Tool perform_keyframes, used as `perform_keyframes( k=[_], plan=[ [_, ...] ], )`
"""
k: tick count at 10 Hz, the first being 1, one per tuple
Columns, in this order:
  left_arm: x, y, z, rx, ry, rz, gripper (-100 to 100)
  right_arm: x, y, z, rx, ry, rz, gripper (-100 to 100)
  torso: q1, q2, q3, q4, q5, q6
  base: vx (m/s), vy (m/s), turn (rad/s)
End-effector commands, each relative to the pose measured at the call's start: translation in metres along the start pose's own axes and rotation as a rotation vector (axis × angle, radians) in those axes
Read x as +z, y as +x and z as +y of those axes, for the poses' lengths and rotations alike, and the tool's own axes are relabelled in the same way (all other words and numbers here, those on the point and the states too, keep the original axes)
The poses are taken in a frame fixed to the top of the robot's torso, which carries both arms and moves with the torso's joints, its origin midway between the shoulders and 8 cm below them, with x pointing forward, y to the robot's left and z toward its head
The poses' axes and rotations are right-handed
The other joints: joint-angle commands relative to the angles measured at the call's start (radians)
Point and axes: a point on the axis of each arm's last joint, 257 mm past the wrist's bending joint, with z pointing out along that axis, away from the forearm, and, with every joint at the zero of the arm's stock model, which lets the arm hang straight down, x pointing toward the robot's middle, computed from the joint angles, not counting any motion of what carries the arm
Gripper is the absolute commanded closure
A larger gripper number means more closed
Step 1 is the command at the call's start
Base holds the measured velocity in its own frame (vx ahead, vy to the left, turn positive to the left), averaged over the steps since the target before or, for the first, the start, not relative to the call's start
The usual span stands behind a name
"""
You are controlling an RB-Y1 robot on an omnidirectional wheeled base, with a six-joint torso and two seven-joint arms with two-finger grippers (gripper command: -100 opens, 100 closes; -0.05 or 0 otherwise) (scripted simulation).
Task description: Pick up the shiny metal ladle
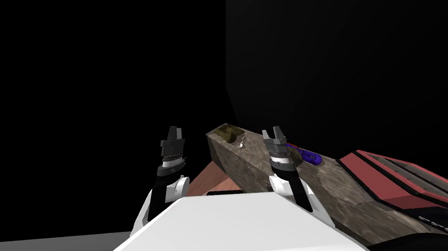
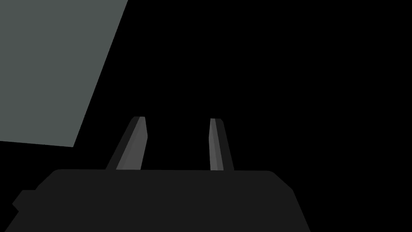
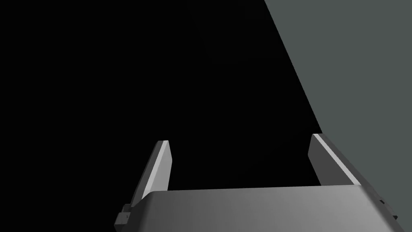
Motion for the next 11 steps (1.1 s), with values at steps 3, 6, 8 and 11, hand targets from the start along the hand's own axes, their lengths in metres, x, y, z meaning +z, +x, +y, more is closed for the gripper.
perform_keyframes(
  k=[3,6,8,11],
  plan=[
    [0.0,0.0,0.0,0.0,0.0,0.0,0,-0.007,0.003,-0.011,-0.206,0.031,0.14,-100,-0.001,0.001,0.0,0.0,0.0,0.0,-0.043,-0.064,0.155],
    [0.0,0.0,0.0,0.0,0.0,0.0,0,-0.013,0.006,-0.021,-0.346,0.052,0.245,-100,0.0,-0.001,-0.001,0.0,0.0,0.0,-0.023,-0.042,0.138],
    [0.0,0.0,0.0,0.0,0.0,0.0,0,-0.017,0.006,-0.028,-0.417,0.063,0.298,-100,0.001,-0.001,-0.001,0.0,0.0,0.0,-0.018,-0.04,0.146],
    [0.0,0.0,0.0,0.0,0.0,0.0,0,-0.027,0.006,-0.043,-0.564,0.088,0.413,-100,0.0,-0.001,-0.001,0.0,0.0,0.0,-0.024,-0.042,0.158]
  ],
)
